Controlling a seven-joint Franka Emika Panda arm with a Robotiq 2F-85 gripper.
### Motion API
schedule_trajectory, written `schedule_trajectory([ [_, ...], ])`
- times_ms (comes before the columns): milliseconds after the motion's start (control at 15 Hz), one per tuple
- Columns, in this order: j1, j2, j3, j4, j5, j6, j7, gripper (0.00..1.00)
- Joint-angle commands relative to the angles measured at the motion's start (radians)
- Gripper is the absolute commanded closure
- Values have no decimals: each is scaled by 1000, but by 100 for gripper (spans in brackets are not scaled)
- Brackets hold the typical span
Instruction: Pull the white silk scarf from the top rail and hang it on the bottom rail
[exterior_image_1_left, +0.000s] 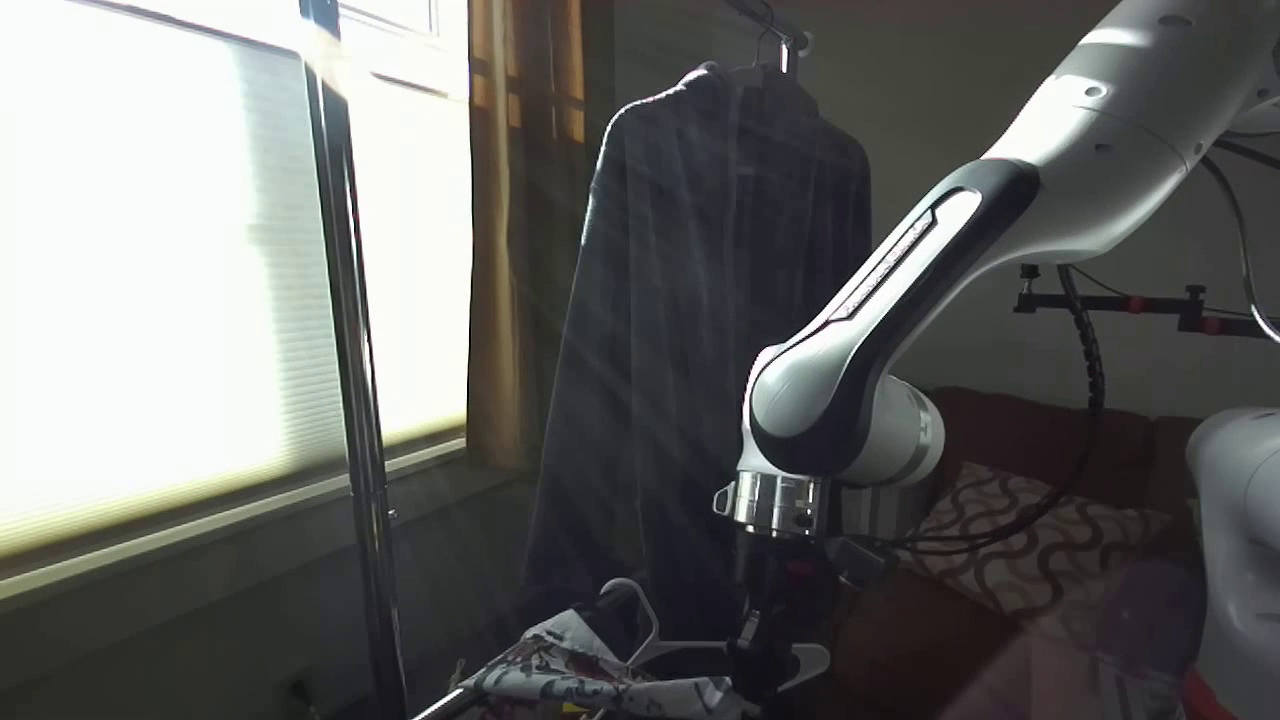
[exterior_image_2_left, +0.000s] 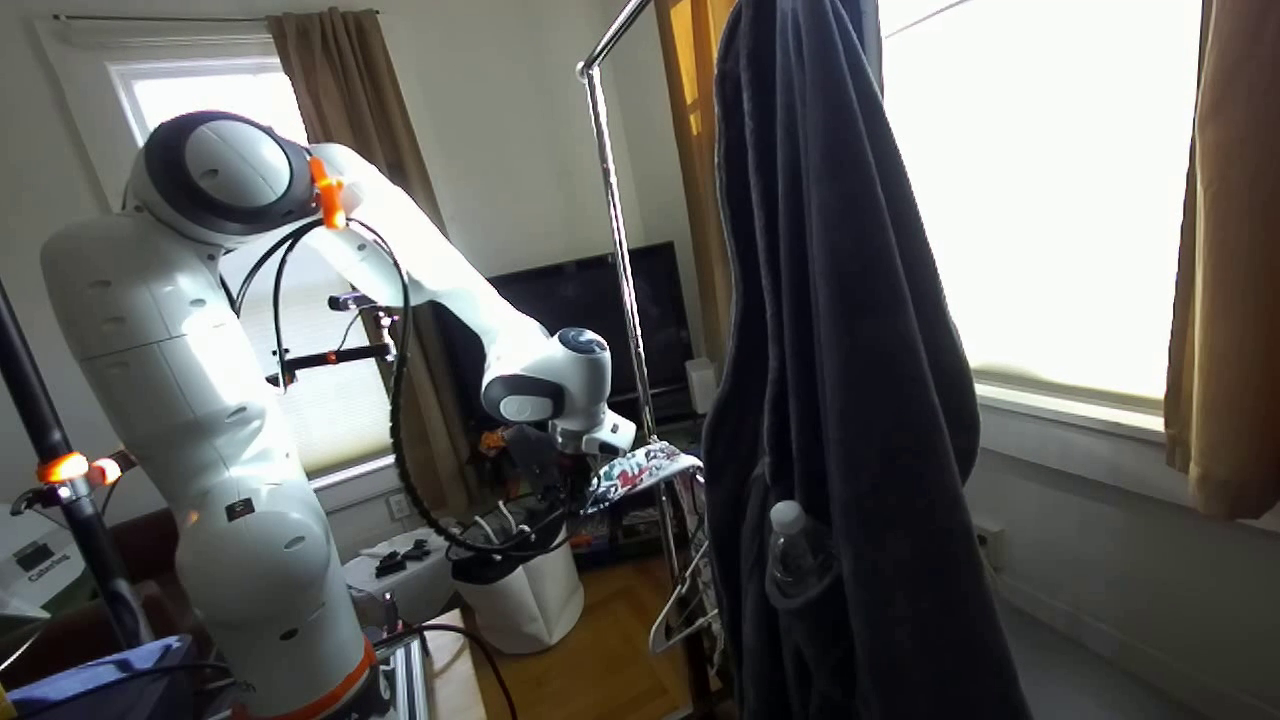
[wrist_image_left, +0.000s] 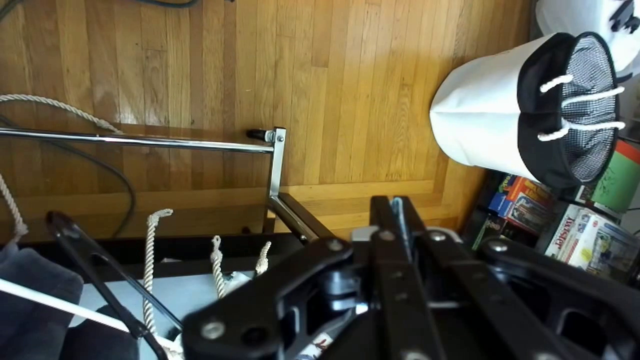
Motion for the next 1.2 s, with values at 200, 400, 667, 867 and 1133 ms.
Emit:
schedule_trajectory([
  [200,27,188,35,48,-18,-36,15,99],
  [400,31,317,68,72,-31,-51,26,99],
  [667,18,451,88,104,-72,-66,49,99],
  [867,13,523,87,132,-132,-95,84,99],
  [1133,-16,548,115,165,-140,-117,70,69],
])
